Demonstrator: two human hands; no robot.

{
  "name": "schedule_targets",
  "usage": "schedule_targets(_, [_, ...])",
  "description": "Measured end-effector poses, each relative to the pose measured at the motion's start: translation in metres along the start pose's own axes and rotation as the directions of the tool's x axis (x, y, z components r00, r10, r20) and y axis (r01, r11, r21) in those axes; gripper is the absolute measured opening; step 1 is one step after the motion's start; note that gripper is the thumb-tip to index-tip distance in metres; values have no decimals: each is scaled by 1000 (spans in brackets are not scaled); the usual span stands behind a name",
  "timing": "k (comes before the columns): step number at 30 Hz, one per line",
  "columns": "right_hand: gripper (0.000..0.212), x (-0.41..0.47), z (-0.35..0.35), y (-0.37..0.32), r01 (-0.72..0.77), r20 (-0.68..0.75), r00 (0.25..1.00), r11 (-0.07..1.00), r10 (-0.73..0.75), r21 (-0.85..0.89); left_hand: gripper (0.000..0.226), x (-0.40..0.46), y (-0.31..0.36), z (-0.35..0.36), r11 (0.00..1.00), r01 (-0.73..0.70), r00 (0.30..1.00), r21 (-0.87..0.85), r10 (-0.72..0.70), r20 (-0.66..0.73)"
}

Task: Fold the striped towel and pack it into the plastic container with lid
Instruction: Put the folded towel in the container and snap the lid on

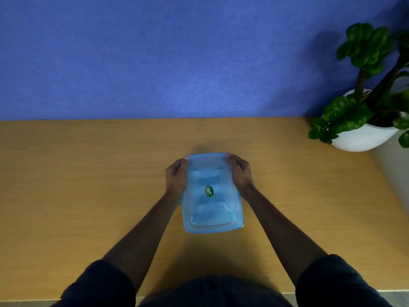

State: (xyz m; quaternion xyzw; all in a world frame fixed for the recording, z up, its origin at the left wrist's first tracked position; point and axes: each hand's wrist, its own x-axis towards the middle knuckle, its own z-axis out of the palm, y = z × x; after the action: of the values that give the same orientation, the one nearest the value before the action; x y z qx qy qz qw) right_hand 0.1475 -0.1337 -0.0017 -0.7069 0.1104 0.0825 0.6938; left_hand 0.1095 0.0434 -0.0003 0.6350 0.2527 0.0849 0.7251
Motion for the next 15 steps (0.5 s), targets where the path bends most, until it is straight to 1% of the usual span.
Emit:
schedule_targets(3, [34,3,0,2,-16,-6,1000,1000,17,18,29,5,-2,-1,1000,6,1000,21,-6,-20])
schedule_targets(5, [38,4,0,2,-24,-10,1000,999,25,35,31,7,-3,-1,999,2,1000,41,0,-26])
schedule_targets(9, [30,3,0,-2,-46,6,999,995,46,91,25,8,-2,-1,999,10,999,38,-8,-34])
schedule_targets(11, [28,3,0,-3,-28,19,999,995,27,91,22,7,0,0,999,16,999,28,-14,-43])
schedule_targets(15, [28,3,-1,-4,-25,20,1000,996,23,90,24,7,0,0,999,28,999,27,-26,-46])
